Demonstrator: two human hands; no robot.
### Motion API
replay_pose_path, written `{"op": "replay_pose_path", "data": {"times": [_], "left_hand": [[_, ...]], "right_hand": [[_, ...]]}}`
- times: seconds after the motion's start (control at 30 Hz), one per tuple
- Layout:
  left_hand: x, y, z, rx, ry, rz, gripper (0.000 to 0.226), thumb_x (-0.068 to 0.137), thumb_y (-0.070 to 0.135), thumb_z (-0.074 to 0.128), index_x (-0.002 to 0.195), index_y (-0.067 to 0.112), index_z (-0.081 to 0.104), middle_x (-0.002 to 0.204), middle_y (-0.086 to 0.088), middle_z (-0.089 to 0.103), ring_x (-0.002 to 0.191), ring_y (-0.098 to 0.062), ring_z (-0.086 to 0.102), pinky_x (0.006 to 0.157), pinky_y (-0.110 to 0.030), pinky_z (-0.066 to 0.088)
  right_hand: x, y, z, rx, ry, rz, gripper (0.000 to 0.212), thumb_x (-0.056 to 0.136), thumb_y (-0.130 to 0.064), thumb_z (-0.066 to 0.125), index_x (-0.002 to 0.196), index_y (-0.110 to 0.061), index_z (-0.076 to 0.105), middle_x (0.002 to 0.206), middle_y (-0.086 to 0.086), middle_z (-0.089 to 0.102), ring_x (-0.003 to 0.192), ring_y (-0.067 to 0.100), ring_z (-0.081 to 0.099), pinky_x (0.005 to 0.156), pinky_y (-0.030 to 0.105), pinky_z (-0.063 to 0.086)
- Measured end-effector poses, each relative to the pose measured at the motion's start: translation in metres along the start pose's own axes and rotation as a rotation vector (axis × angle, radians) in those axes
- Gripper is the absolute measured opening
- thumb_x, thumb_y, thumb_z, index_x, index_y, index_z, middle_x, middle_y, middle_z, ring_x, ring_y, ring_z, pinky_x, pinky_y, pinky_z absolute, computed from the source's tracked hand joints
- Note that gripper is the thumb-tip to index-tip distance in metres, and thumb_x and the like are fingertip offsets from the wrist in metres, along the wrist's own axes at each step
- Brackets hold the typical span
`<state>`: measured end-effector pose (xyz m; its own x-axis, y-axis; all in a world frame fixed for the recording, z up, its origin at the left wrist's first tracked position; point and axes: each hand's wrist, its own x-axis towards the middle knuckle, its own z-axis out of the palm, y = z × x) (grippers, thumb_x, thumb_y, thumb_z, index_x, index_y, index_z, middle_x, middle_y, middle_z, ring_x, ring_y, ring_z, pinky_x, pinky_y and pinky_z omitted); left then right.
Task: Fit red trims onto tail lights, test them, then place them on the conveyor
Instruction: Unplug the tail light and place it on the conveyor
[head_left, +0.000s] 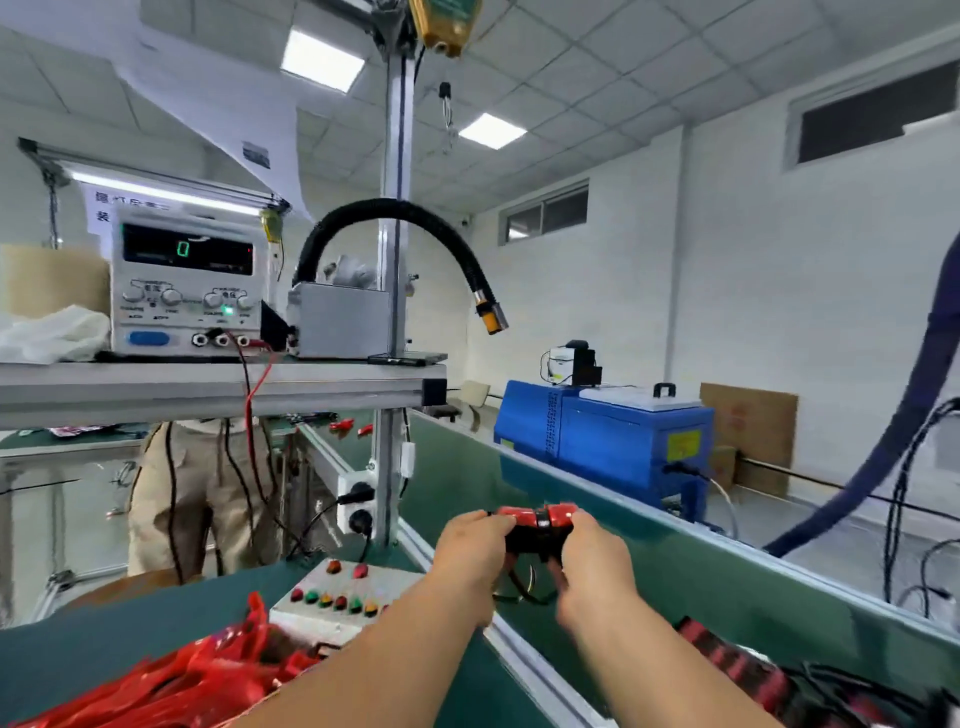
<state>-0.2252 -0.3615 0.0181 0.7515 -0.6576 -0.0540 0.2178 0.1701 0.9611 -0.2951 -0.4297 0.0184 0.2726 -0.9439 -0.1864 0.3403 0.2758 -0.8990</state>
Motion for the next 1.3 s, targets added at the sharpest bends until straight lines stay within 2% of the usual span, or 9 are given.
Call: {"op": "replay_pose_path", "data": {"times": [0.13,0.3,0.47,0.7,0.87,1.0,1.1,1.17,1.3], "left_hand": [[0.019,0.001,0.003,-0.031,-0.014,-0.052,0.028,0.095,-0.005,0.049,0.118,0.008,0.055,0.098,-0.013,0.065,0.085,-0.025,0.063,0.075,-0.034,0.053],[0.035,-0.015,-0.003,0.132,-0.013,0.119,0.047,0.092,-0.013,0.045,0.129,0.015,0.048,0.12,-0.01,0.061,0.115,-0.029,0.058,0.107,-0.046,0.044],[0.033,-0.027,-0.001,0.402,0.148,0.37,0.047,0.093,0.004,0.059,0.134,0.026,0.05,0.112,0.015,0.054,0.111,-0.008,0.05,0.096,-0.021,0.036],[0.036,-0.019,0.002,0.676,0.305,0.48,0.051,0.096,0.015,0.059,0.145,0.018,0.046,0.144,-0.002,0.05,0.134,-0.02,0.044,0.111,-0.029,0.031],[0.045,-0.016,-0.004,0.624,0.31,0.441,0.052,0.095,0.01,0.058,0.145,0.017,0.046,0.142,-0.002,0.052,0.131,-0.021,0.047,0.109,-0.03,0.035],[0.056,-0.016,-0.011,0.3,0.288,0.261,0.056,0.092,-0.004,0.051,0.141,0.023,0.047,0.126,-0.004,0.06,0.1,-0.017,0.056,0.084,-0.028,0.044],[0.062,-0.023,-0.015,0.174,0.215,0.213,0.056,0.091,-0.009,0.048,0.138,0.022,0.048,0.119,-0.004,0.06,0.096,-0.017,0.059,0.079,-0.028,0.046],[0.061,-0.03,-0.013,0.109,0.135,0.19,0.055,0.094,-0.011,0.044,0.138,0.022,0.046,0.12,-0.005,0.06,0.105,-0.023,0.061,0.09,-0.038,0.052],[0.046,-0.038,0.003,-0.049,-0.074,0.145,0.049,0.095,-0.017,0.038,0.124,0.021,0.051,0.112,-0.002,0.062,0.096,-0.021,0.065,0.074,-0.034,0.056]], "right_hand": [[0.021,-0.001,0.004,-0.011,0.001,0.02,0.012,0.095,-0.014,0.055,0.101,-0.005,0.061,0.081,0.011,0.058,0.071,0.023,0.053,0.071,0.04,0.046],[0.037,0.02,0.005,0.013,-0.064,0.04,0.023,0.099,-0.012,0.045,0.118,-0.002,0.056,0.112,0.017,0.06,0.099,0.029,0.056,0.088,0.042,0.045],[0.047,0.031,0.006,0.278,-0.17,0.222,0.016,0.102,-0.007,0.045,0.108,-0.001,0.059,0.099,0.018,0.061,0.088,0.025,0.061,0.076,0.035,0.052],[0.054,0.046,0.023,0.343,-0.265,0.373,0.031,0.101,0.0,0.038,0.125,0.002,0.056,0.098,0.018,0.066,0.083,0.024,0.062,0.059,0.035,0.049],[0.057,0.044,0.031,0.319,-0.276,0.34,0.021,0.102,-0.003,0.042,0.116,0.001,0.057,0.095,0.017,0.064,0.079,0.022,0.061,0.062,0.033,0.05],[0.056,0.044,0.034,0.178,-0.24,0.172,0.019,0.103,-0.005,0.042,0.097,-0.001,0.059,0.092,0.013,0.062,0.077,0.018,0.058,0.073,0.031,0.05],[0.049,0.048,0.029,-0.016,-0.224,0.014,0.026,0.105,-0.013,0.036,0.11,-0.003,0.06,0.102,0.012,0.065,0.091,0.022,0.061,0.086,0.035,0.05],[0.042,0.049,0.019,-0.124,-0.176,-0.071,0.029,0.105,-0.019,0.035,0.115,-0.008,0.06,0.11,0.01,0.066,0.104,0.025,0.062,0.095,0.041,0.049],[0.024,0.045,-0.013,-0.148,-0.02,-0.199,0.025,0.105,-0.022,0.035,0.106,-0.015,0.059,0.106,0.004,0.064,0.096,0.019,0.06,0.084,0.032,0.044]]}}
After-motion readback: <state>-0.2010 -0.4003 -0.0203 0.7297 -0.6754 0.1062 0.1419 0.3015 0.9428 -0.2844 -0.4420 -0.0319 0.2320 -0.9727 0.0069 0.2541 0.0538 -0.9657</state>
